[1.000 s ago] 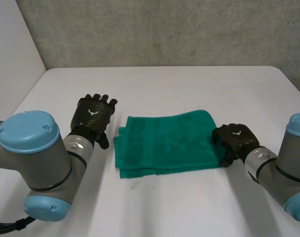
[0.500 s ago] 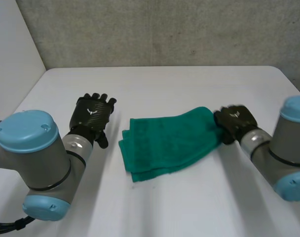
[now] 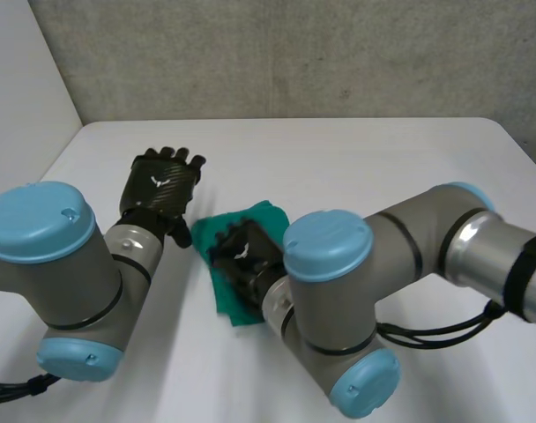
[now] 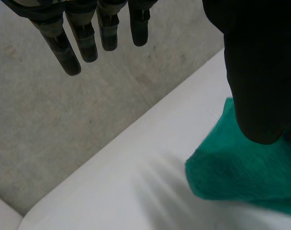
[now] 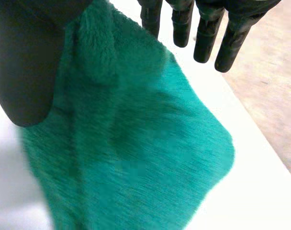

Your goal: Fold the towel.

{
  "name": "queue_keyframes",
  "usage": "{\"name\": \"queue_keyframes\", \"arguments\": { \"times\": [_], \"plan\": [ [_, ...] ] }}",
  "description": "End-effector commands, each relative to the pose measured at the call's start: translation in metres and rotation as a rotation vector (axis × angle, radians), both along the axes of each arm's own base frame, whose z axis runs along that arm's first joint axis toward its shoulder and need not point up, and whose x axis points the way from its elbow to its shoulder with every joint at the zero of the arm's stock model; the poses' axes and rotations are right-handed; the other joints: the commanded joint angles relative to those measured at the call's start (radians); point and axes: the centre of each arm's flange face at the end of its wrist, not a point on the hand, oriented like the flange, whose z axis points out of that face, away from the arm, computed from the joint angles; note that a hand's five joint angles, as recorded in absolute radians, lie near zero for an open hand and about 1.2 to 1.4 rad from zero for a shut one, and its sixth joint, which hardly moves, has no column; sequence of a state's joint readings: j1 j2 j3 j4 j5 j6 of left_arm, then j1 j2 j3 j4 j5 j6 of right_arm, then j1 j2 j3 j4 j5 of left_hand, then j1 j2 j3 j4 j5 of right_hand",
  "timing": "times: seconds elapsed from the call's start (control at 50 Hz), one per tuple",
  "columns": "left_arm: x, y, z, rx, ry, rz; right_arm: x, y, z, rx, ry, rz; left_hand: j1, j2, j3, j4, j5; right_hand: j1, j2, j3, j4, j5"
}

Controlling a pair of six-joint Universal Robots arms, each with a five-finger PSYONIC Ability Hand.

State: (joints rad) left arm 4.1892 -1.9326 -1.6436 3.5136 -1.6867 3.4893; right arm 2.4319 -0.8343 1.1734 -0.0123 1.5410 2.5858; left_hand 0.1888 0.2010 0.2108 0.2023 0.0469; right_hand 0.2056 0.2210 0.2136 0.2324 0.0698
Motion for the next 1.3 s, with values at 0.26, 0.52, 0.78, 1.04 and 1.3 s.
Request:
{"name": "queue_keyframes", "arguments": {
  "times": [0.26,0.52,0.78,1.04,1.3],
  "plan": [
    [-0.052,0.020,-0.023,0.259,0.105,-0.094,-0.047,-0.074,0.012,0.376,-0.289,-0.288,-0.008,-0.020,-0.030,-0.021,-0.040,-0.031,-0.046,-0.039,-0.058,-0.070],
    [-0.020,0.030,-0.061,0.366,-0.031,0.084,-0.047,-0.084,-0.013,0.452,-0.199,-0.326,-0.014,-0.026,-0.036,-0.028,-0.047,-0.031,-0.046,-0.039,-0.058,-0.070],
    [-0.030,0.036,-0.040,0.349,0.014,-0.028,-0.051,-0.087,0.026,0.318,-0.227,-0.358,-0.014,-0.026,-0.036,-0.028,-0.047,-0.031,-0.046,-0.039,-0.058,-0.070],
    [0.005,0.017,0.108,0.076,0.248,-0.008,-0.120,-0.099,0.160,-0.041,-0.520,-0.598,-0.014,-0.026,-0.036,-0.028,-0.047,-0.031,-0.046,-0.039,-0.058,-0.070],
    [0.030,0.032,0.151,0.070,0.330,-0.009,-0.161,-0.088,0.195,-0.093,-0.547,-0.667,-0.014,-0.026,-0.036,-0.028,-0.047,-0.031,-0.046,-0.039,-0.058,-0.070]
  ]
}}
